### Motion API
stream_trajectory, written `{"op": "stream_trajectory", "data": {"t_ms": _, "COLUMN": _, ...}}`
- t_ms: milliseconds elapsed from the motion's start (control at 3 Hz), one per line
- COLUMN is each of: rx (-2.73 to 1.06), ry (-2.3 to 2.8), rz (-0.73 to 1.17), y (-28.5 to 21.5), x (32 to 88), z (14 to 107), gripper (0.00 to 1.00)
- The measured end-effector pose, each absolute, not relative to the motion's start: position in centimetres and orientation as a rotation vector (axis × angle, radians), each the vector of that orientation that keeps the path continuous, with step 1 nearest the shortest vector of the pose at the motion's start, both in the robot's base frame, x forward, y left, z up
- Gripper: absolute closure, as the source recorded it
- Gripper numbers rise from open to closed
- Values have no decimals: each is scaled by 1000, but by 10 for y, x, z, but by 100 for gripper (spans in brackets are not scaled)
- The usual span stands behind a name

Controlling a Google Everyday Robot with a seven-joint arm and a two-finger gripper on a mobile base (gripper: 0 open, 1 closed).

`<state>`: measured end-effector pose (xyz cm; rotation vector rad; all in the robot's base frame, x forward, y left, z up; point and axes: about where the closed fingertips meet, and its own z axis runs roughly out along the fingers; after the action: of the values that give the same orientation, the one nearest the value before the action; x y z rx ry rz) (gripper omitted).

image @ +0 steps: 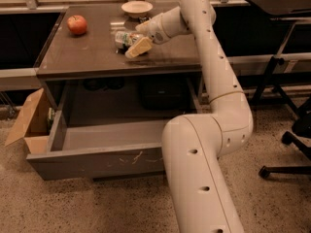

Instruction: Place 7up can into top drawer

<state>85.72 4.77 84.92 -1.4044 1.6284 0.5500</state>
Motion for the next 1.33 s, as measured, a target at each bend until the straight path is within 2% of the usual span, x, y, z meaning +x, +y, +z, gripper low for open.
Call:
{"op": "stream_trajectory", "data": {"t_ms": 1000, "rx": -1418, "ry": 1571, "rz": 545, "y": 55, "x": 850, "z": 878, "gripper": 94}}
{"op": "stream_trajectory", "data": {"t_ms": 1333, "rx": -1418, "ry": 1534, "rz": 563, "y": 55, "x": 840, "z": 899, "gripper": 100}}
